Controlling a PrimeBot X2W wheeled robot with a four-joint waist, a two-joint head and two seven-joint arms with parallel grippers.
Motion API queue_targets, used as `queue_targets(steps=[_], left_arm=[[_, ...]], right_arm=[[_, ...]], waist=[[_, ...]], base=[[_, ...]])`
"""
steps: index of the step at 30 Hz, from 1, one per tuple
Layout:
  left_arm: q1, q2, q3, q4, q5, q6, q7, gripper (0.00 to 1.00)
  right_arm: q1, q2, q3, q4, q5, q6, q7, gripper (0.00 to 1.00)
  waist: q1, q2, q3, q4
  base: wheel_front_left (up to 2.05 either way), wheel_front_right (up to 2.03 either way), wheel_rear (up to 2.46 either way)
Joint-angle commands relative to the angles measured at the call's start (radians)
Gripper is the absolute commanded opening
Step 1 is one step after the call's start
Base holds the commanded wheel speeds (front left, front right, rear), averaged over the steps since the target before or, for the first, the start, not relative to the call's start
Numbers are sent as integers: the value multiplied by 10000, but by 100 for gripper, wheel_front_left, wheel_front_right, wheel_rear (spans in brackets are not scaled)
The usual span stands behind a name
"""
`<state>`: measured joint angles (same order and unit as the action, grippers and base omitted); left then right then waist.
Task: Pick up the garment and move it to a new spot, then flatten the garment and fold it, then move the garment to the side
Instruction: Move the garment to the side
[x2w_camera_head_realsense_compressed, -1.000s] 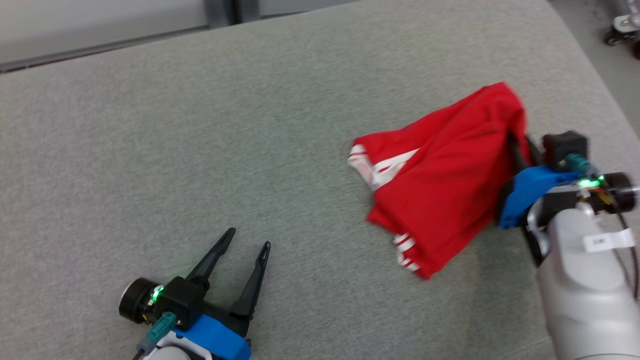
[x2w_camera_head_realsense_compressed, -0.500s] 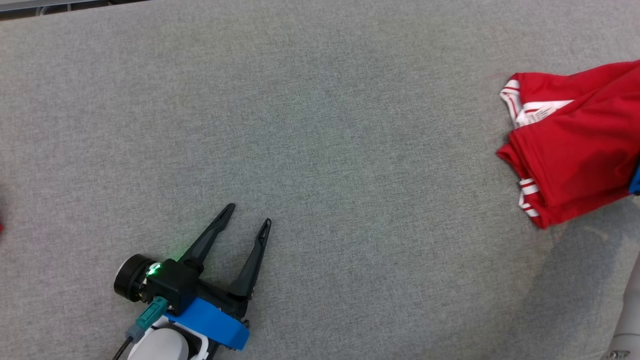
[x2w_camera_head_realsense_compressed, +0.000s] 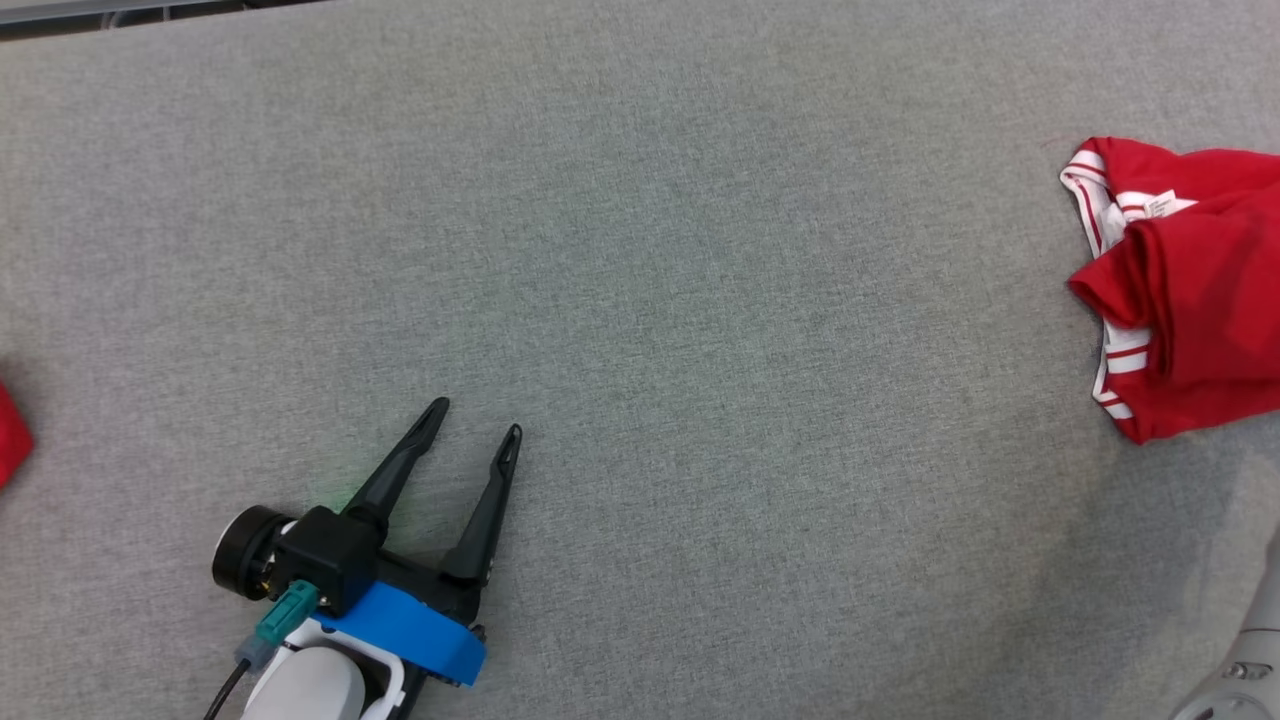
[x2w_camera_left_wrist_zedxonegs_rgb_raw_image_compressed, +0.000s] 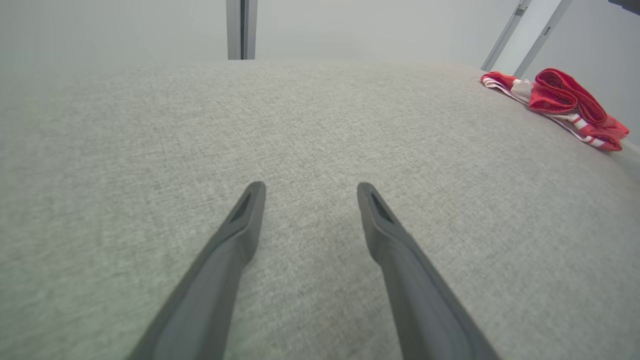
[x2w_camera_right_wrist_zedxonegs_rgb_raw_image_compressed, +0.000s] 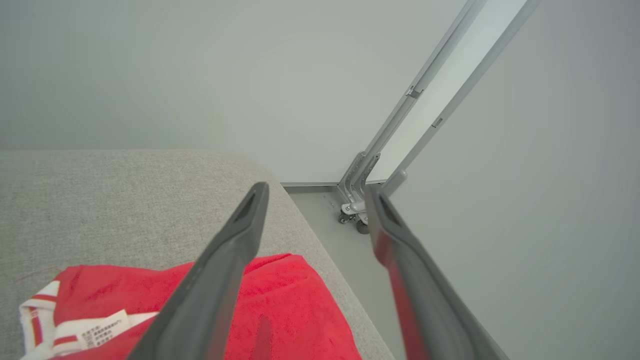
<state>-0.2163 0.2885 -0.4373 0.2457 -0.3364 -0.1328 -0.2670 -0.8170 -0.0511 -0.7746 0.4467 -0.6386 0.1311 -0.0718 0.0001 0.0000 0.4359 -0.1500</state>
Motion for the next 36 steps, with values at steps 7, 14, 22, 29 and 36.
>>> queue_targets(steps=[7, 14, 22, 29, 36], left_arm=[[233, -250, 842, 420, 47, 34, 33, 100], [361, -663, 2387, 985, 323, 33, 29, 100], [439, -969, 3245, 1565, 617, 33, 27, 100], [899, -1352, 3650, 1878, 883, 33, 29, 100], [1656, -1809, 3821, 1934, 1118, 33, 27, 100]], right_arm=[[-38, -5, 2056, 1370, 2046, -7, -1586, 100], [1446, -12, 5210, 1949, 5092, -5, -1933, 100], [3301, -19, 6738, 2052, 6781, -5, -1938, 100], [4737, -17, 7469, 1981, 7748, -5, -1940, 100], [5741, -12, 7784, 1691, 8156, -5, -1939, 100]], waist=[[-1, 0, -643, 152], [-1, 0, -1542, 537], [-1, 0, -2276, 954], [-1, 0, -2965, 1056], [-1, 0, -3639, 1046]], base=[[0, 0, 0], [0, 0, 0], [0, 0, 0], [0, 0, 0], [0, 0, 0]])
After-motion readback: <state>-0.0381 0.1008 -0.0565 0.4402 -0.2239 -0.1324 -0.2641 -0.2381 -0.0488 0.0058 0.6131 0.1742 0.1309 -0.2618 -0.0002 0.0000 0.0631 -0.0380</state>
